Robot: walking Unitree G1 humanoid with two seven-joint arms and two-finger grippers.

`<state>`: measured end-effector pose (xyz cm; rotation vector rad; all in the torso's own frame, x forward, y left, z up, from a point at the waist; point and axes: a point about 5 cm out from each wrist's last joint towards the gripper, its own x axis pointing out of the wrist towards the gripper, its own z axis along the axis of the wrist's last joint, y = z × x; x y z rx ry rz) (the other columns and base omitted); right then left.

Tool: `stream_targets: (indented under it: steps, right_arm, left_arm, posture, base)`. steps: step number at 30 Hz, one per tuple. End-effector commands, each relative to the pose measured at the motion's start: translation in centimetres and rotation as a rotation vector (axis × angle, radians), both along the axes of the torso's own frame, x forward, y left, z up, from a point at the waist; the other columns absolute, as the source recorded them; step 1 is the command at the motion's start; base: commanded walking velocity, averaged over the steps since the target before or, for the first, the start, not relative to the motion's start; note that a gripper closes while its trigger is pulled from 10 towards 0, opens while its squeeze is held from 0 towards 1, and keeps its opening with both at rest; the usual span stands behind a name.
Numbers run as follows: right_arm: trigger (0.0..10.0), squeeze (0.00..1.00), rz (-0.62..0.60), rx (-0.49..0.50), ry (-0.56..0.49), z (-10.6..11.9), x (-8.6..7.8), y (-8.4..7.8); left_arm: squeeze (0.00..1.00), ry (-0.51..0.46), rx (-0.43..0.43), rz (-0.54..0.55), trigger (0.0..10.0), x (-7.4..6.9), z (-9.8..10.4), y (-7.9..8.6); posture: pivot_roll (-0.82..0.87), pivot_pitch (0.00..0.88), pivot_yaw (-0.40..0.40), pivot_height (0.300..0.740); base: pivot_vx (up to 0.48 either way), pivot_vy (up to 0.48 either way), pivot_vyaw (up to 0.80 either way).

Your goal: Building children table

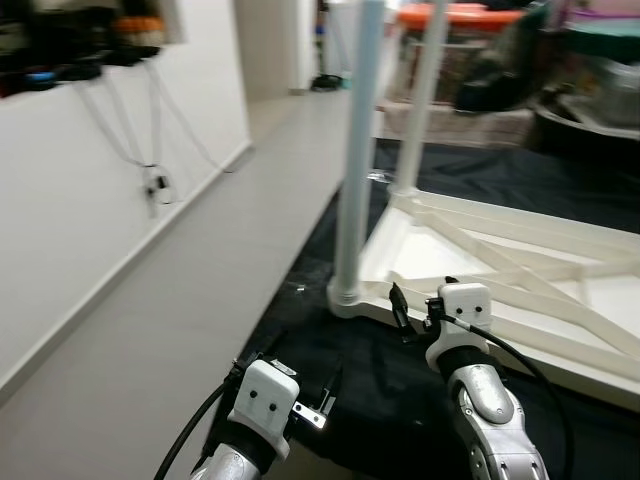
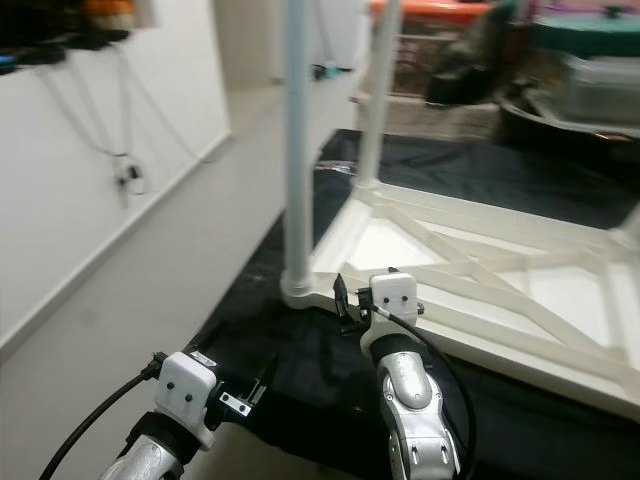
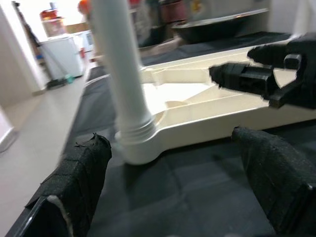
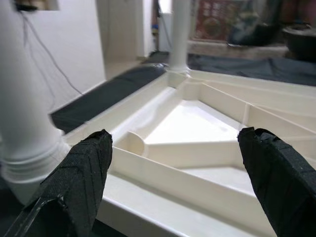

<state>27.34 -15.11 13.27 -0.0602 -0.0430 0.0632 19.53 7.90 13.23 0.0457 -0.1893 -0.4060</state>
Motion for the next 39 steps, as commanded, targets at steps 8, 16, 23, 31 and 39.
stream_targets:
  steps: [8, 16, 23, 31, 39]
  right_arm:
    - [10.0, 0.0, 0.034, 0.011, 0.009, -0.1, 0.1, 0.5]
    - [10.0, 0.0, 0.061, 0.012, 0.009, -0.1, 0.0, 1.3]
    - [10.0, 0.0, 0.067, -0.008, 0.01, -0.2, 0.1, 1.7]
    - [10.0, 0.0, 0.09, -0.017, 0.047, -0.9, 0.1, 2.0]
    - [10.0, 0.0, 0.089, -0.069, 0.107, -2.0, 0.1, 2.3]
  left_arm:
    - [0.0, 0.043, 0.008, 0.016, 10.0, 0.1, -0.7, 0.3]
    - [0.0, 0.05, 0.007, 0.02, 10.0, 0.2, -0.8, 0.4]
    - [0.0, 0.058, 0.008, 0.022, 10.0, 0.3, -0.9, 0.4]
    - [0.0, 0.067, 0.01, 0.021, 10.0, 0.2, -1.0, 0.3]
    - [0.0, 0.072, 0.011, 0.019, 10.0, 0.2, -1.1, 0.3]
  posture:
    - [-0.06, 0.01, 0.021, 0.74]
    - [-0.06, 0.009, 0.019, 0.74]
    - [-0.06, 0.009, 0.019, 0.74]
    - [-0.06, 0.003, 0.019, 0.74]
    - [-0.06, 0.0, 0.017, 0.74]
  base:
    - [0.0, 0.0, -0.79]
    - [0.0, 0.0, -0.79]
    - [0.0, 0.0, -0.79]
    - [0.0, 0.0, -0.69]
    - [0.0, 0.0, 0.0]
